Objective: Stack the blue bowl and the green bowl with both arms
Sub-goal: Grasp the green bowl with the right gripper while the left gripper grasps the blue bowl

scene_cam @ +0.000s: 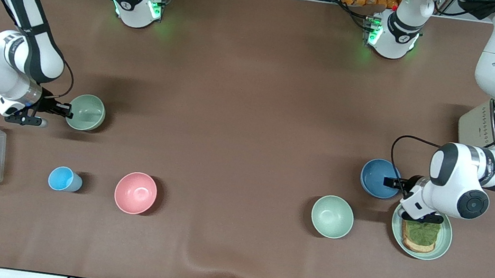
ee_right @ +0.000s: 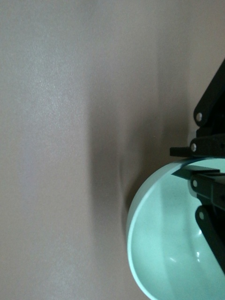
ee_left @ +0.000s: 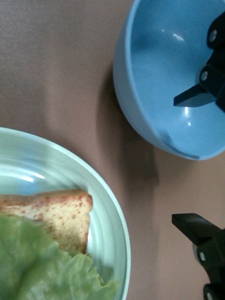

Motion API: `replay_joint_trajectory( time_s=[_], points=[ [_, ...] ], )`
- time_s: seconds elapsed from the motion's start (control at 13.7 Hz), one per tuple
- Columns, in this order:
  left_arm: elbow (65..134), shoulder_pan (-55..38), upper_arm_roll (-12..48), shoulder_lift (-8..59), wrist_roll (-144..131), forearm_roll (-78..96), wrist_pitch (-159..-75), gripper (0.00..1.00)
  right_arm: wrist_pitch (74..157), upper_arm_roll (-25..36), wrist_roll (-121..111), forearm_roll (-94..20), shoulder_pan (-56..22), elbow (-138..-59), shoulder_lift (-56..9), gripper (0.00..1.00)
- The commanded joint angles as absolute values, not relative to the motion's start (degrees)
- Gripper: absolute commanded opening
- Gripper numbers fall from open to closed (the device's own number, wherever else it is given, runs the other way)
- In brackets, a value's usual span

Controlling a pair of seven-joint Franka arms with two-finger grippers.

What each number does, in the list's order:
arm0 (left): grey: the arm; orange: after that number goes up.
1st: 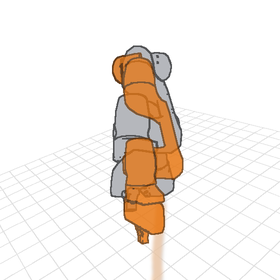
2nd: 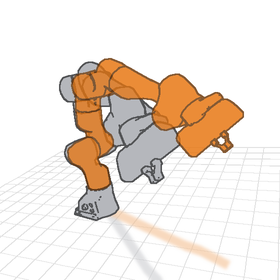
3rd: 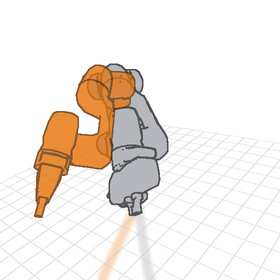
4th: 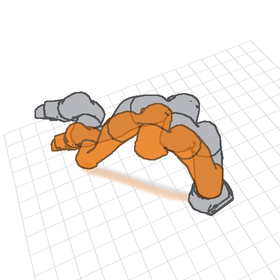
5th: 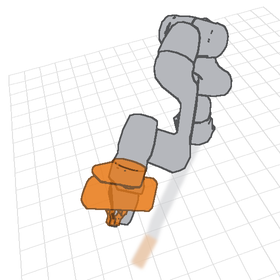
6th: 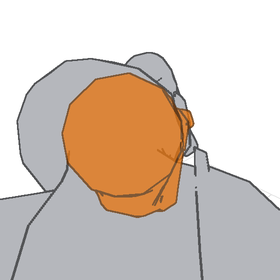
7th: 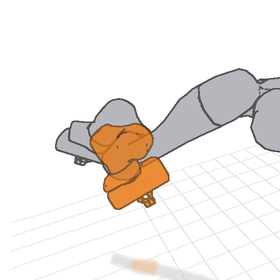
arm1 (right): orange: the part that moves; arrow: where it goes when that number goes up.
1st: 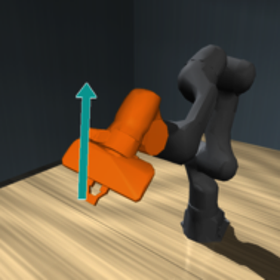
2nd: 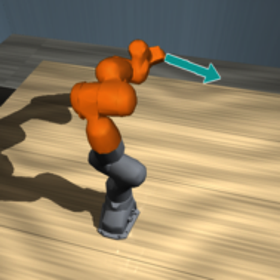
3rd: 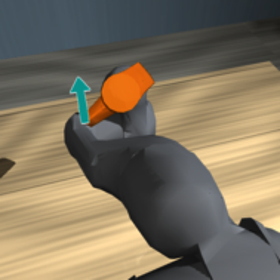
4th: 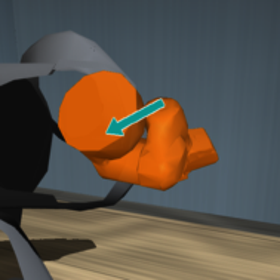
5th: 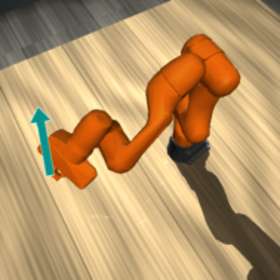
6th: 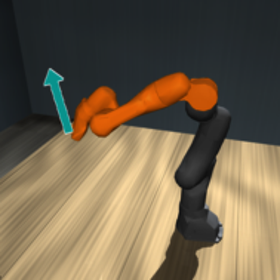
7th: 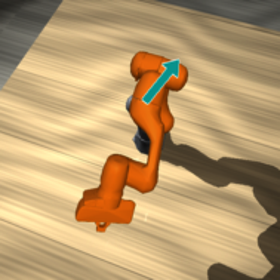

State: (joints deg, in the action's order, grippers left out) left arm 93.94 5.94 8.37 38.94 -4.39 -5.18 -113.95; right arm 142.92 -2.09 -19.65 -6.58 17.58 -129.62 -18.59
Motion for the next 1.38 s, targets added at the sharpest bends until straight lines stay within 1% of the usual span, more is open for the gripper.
replay_joint_trajectory(
  time_s=[0.0, 0.22, 0.36, 0.51, 0.58, 0.73, 0.8, 1.02, 1.31],
  points=[
    [94.31, 6.33, 8.79, 38.58, -5.80, -6.06, -114.96, 1.00, 140.56, -2.55, -20.22, -7.82, 17.05, -128.59, -18.11, 0.00],
    [94.66, 6.33, 8.79, 37.88, -5.98, -5.89, -114.96, 1.00, 128.71, -2.55, -18.46, -11.33, 16.70, -122.71, -17.93, 0.00],
    [94.66, 6.24, 8.79, 37.62, -5.98, -5.89, -114.96, 1.00, 125.96, -2.46, -16.89, -12.13, 15.82, -121.38, -17.40, 0.00],
    [94.66, 6.24, 8.88, 37.62, -6.85, -5.80, -114.96, 1.00, 125.16, -2.55, -14.34, -12.13, 14.16, -121.29, -16.88, 0.00],
    [94.66, 6.15, 8.88, 37.70, -8.77, -5.80, -114.96, 0.76, 124.55, -2.55, -12.24, -12.13, 13.37, -121.38, -16.09, 0.00],
    [94.57, 5.71, 9.14, 37.71, -11.42, -5.80, -114.96, 0.13, 122.96, -2.55, -7.93, -12.22, 11.17, -121.20, -14.95, 0.00],
    [94.66, 5.80, 9.23, 37.79, -11.69, -5.80, -114.96, 0.00, 122.44, -2.55, -5.39, -12.22, 9.60, -121.20, -14.33, 0.00],
    [94.66, 5.71, 9.32, 37.79, -11.69, -5.80, -114.87, 0.00, 121.38, -2.64, 2.08, -12.30, 5.29, -121.20, -12.66, 0.00],
    [94.40, 5.98, 9.40, 37.09, -11.69, -5.89, -114.96, 0.00, 121.11, -2.64, 14.82, -12.30, -2.44, -121.20, -10.82, 0.00]
  ],
)
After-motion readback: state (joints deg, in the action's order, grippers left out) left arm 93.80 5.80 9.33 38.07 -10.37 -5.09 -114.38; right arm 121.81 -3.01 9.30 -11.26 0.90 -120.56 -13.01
